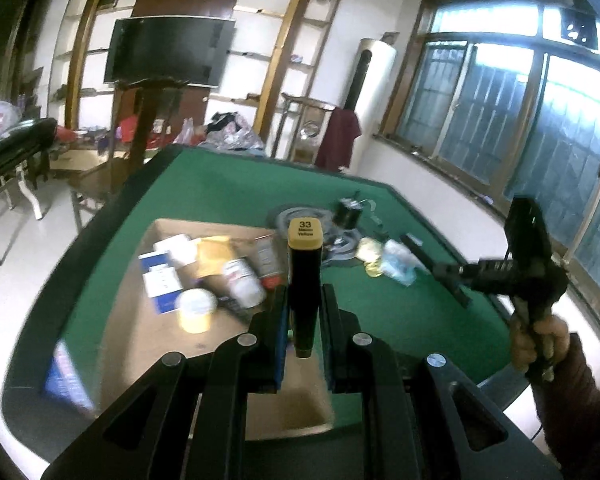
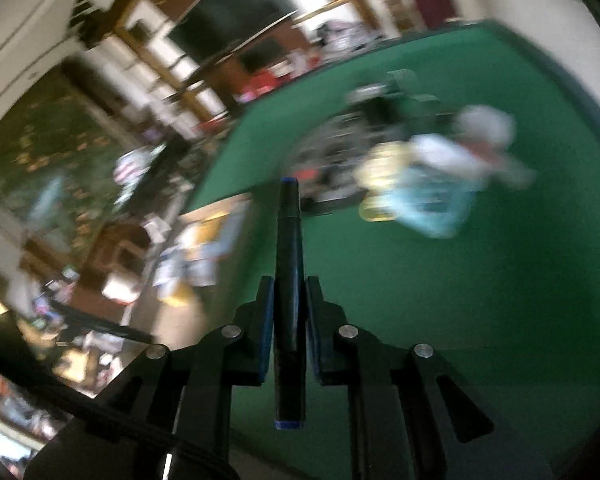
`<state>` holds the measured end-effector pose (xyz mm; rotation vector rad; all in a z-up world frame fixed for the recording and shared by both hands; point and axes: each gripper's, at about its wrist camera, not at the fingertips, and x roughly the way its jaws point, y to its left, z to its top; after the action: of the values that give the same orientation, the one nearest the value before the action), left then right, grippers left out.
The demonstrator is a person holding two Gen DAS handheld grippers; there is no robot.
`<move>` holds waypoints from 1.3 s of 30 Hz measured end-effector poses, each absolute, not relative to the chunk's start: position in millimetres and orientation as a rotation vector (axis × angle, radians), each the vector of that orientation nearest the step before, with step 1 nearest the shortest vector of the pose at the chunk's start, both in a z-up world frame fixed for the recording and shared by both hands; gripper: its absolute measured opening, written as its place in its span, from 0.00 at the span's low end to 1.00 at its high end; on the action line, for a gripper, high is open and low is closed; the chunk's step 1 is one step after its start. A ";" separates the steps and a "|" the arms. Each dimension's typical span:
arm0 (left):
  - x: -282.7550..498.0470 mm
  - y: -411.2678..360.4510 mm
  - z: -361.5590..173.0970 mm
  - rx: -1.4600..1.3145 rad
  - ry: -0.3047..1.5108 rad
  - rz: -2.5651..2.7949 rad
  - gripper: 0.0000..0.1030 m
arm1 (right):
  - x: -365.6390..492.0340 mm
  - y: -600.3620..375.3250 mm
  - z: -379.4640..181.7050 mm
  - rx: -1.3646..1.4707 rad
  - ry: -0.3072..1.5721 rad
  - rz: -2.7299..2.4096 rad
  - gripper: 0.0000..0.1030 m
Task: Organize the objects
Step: 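Carry both black markers into the cardboard box and open both grippers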
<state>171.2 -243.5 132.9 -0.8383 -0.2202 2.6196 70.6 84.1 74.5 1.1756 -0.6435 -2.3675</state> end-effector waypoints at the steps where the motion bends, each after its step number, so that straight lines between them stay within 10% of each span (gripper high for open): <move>1: 169.1 -253.2 130.7 -0.859 -0.219 2.627 0.12 | 63.9 61.3 75.6 1.173 -0.628 -2.316 0.12; 16: 85.5 -319.7 78.1 -1.209 -0.287 2.543 0.12 | 15.4 -133.0 6.1 1.423 -0.418 -1.970 0.12; 39: 84.1 -301.1 22.2 -1.479 -0.241 2.520 0.22 | 22.1 -150.2 -2.7 1.475 -0.082 -2.070 0.20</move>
<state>84.1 -301.1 22.2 -1.4794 -0.2409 2.5204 22.1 -150.2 -2.7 1.4750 -0.0823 -2.0705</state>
